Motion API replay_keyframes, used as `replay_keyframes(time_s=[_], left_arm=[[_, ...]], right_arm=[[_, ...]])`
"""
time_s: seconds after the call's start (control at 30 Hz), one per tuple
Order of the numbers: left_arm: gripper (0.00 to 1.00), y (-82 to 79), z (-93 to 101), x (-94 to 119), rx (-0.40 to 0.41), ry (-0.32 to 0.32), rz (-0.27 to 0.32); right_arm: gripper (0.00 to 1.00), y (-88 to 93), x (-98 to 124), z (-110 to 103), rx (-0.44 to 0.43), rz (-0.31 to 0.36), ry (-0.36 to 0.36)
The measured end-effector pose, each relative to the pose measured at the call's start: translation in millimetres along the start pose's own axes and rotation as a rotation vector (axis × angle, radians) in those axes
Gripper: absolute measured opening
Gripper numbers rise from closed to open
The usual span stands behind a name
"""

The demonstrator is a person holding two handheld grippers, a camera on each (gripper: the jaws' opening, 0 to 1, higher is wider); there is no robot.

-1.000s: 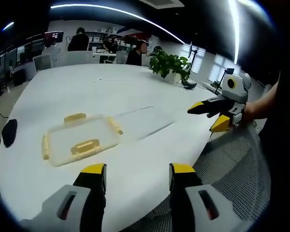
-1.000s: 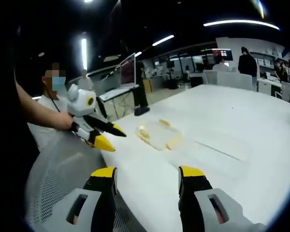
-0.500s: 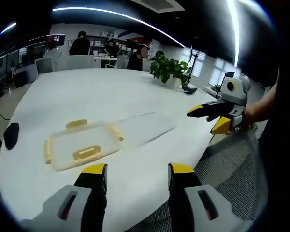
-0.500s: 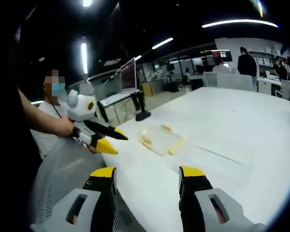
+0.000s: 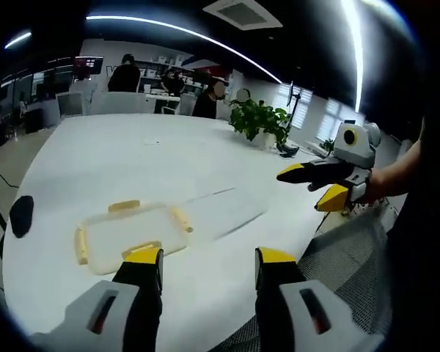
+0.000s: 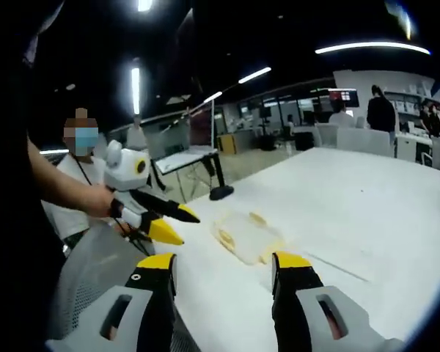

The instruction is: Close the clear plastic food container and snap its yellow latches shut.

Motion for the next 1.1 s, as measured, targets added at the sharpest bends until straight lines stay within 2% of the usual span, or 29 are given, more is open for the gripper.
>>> replay_keyframes(time_s=[0.33,0.7,1.1], left_arm=[[0.47,-7.1,-16.5,0,0.019,-0.007,0.012],[0.44,-9.6,-36.2,0,0.029,-0.005,0.005],[0.44,-6.5,-59.7,-4,-0.034,0.014,-0.035]], right_arm=[[0.52,-7.0,-8,7,0.010,-0.001,0.009],[0.52,-11.3,-30,11,0.009,-0.014,0.008],[0.51,-14.7,-53,27,0.027,-0.043,0.028]])
Point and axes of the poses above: the point that each gripper's makers call its tool centre point, and the gripper's own axes: x roughly backward along the fingers, z roughly to its right, y roughly out of its underside, the point moved 4 cm from there along x, roughly backward along the fingers, and after that the axes turned 15 degrees about -y, right-handed, at the moved point
